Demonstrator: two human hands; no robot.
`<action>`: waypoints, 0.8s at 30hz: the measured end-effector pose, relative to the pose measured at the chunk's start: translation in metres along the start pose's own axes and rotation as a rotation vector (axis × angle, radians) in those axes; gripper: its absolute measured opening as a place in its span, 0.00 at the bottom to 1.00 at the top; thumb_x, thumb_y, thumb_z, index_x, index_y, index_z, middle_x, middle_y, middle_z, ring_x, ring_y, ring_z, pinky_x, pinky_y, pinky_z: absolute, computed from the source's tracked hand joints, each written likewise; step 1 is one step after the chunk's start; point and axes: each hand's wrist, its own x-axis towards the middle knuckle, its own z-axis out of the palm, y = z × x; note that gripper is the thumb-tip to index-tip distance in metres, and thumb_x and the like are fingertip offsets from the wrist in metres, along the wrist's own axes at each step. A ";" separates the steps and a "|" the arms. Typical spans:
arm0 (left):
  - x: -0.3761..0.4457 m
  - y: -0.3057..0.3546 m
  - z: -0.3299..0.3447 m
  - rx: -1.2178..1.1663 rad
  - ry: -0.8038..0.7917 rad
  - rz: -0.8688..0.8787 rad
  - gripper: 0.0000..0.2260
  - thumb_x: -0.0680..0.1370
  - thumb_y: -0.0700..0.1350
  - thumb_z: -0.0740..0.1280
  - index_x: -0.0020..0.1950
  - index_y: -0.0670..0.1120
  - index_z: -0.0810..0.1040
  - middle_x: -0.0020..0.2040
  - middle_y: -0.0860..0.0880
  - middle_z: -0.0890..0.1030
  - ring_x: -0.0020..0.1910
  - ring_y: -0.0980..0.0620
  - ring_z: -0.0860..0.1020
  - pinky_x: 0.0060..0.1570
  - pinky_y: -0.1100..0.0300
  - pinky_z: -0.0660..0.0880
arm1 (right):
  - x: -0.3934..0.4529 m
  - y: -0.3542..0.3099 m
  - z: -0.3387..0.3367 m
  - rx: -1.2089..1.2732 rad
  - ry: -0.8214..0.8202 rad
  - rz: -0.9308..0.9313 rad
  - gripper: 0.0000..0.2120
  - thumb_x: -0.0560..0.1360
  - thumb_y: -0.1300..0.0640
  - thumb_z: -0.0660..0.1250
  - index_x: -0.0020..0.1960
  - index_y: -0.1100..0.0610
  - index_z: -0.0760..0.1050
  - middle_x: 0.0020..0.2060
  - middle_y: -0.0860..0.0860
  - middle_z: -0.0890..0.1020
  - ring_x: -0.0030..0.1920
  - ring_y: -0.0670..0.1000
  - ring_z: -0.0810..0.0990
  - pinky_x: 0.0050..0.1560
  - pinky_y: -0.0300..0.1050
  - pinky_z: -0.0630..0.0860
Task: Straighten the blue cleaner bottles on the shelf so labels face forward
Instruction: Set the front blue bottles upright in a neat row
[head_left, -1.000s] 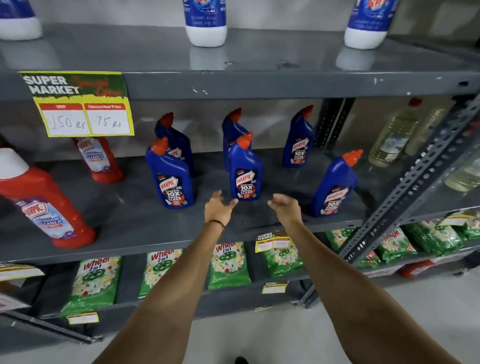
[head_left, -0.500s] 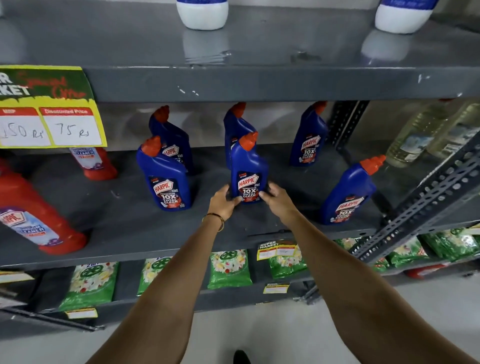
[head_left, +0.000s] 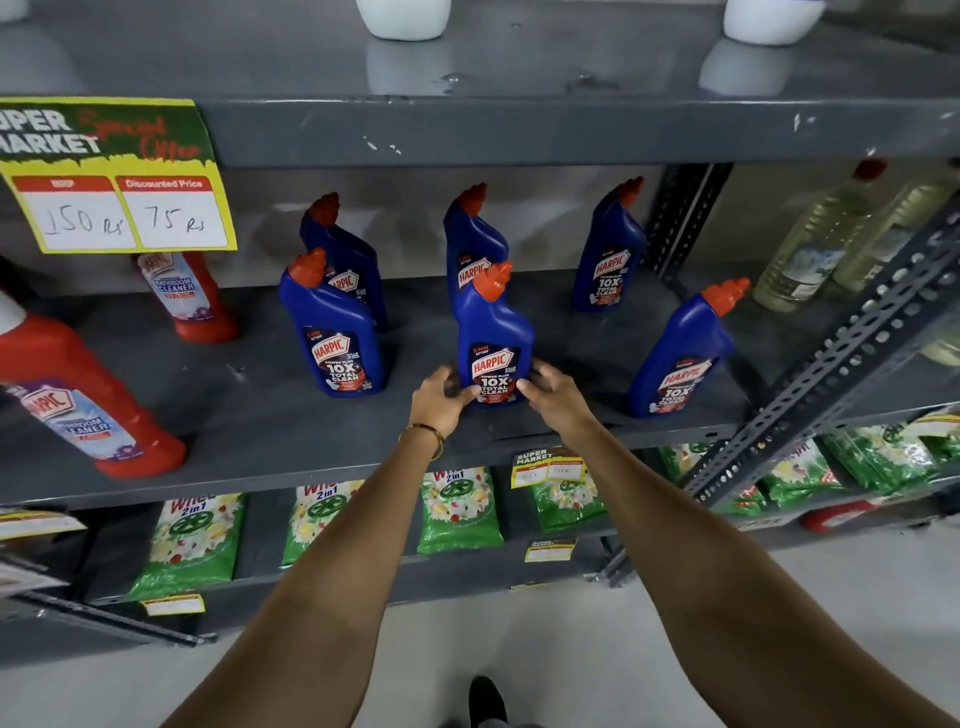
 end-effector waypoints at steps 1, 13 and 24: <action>-0.005 -0.001 -0.001 0.006 -0.003 -0.001 0.21 0.74 0.46 0.70 0.63 0.38 0.72 0.63 0.40 0.78 0.62 0.44 0.76 0.63 0.50 0.73 | -0.006 0.000 0.000 -0.011 0.000 -0.005 0.21 0.77 0.63 0.61 0.69 0.59 0.66 0.64 0.57 0.77 0.61 0.50 0.75 0.65 0.51 0.72; -0.037 -0.007 -0.005 0.019 -0.013 0.042 0.20 0.74 0.44 0.70 0.63 0.39 0.72 0.61 0.40 0.79 0.61 0.43 0.76 0.63 0.51 0.73 | -0.036 0.010 0.002 -0.076 0.019 -0.001 0.16 0.76 0.60 0.63 0.64 0.57 0.71 0.61 0.57 0.79 0.61 0.54 0.77 0.65 0.58 0.73; -0.048 -0.008 -0.005 -0.010 -0.005 0.046 0.20 0.74 0.43 0.70 0.64 0.40 0.73 0.61 0.40 0.79 0.61 0.45 0.76 0.60 0.54 0.72 | -0.048 0.007 0.000 -0.088 0.008 -0.010 0.16 0.76 0.60 0.62 0.63 0.57 0.72 0.60 0.56 0.80 0.61 0.54 0.77 0.64 0.57 0.73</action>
